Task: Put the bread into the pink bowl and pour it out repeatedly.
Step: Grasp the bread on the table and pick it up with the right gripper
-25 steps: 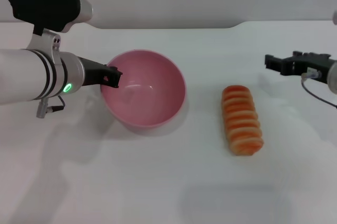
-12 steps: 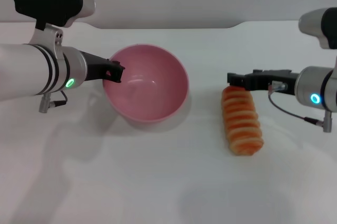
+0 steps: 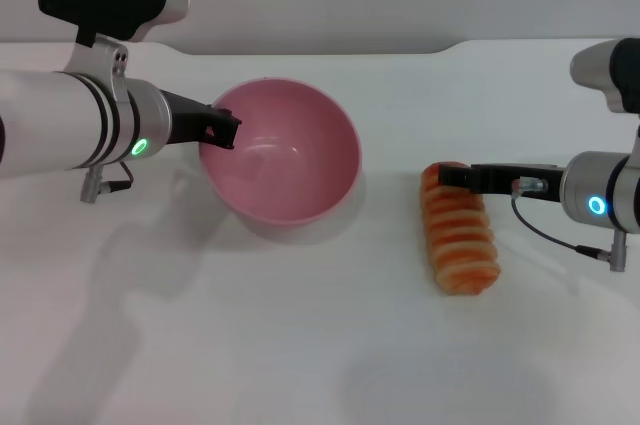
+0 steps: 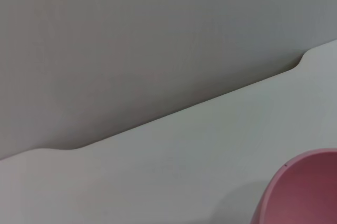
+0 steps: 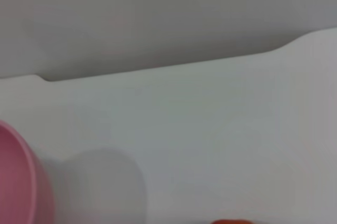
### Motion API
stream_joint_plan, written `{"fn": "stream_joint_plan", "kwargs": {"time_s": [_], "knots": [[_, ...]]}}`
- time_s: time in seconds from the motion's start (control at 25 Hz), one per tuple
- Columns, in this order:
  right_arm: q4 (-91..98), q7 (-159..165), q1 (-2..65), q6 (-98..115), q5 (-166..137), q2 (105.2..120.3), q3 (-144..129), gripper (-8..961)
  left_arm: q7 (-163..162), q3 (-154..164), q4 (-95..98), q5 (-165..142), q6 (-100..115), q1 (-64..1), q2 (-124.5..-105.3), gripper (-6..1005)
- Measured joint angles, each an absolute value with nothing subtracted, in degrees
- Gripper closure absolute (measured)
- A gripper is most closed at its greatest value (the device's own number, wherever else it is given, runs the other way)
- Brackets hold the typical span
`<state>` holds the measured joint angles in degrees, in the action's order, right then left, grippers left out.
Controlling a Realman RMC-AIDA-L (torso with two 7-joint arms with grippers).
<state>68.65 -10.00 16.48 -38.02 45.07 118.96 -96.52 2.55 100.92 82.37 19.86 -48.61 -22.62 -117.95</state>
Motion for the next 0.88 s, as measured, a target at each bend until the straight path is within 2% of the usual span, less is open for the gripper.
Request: {"fn": "stream_joint_plan", "kwargs": {"time_s": [0.32, 0.72, 0.88], "knots": [[64.8, -10.0, 19.2, -37.9, 45.1, 119.02, -97.1, 276, 2.6, 100.9, 82.4, 19.9, -48.6, -22.9, -117.87, 951], [64.5, -13.3, 19.5, -38.1, 45.2, 118.87, -97.4, 279, 2.6, 100.9, 82.4, 19.9, -48.6, -22.7, -117.86, 951], [64.6, -15.0, 19.3, -38.0, 45.2, 118.93, -97.4, 406, 2.6, 101.1, 82.4, 19.9, -48.6, -22.8, -117.89, 951]]}}
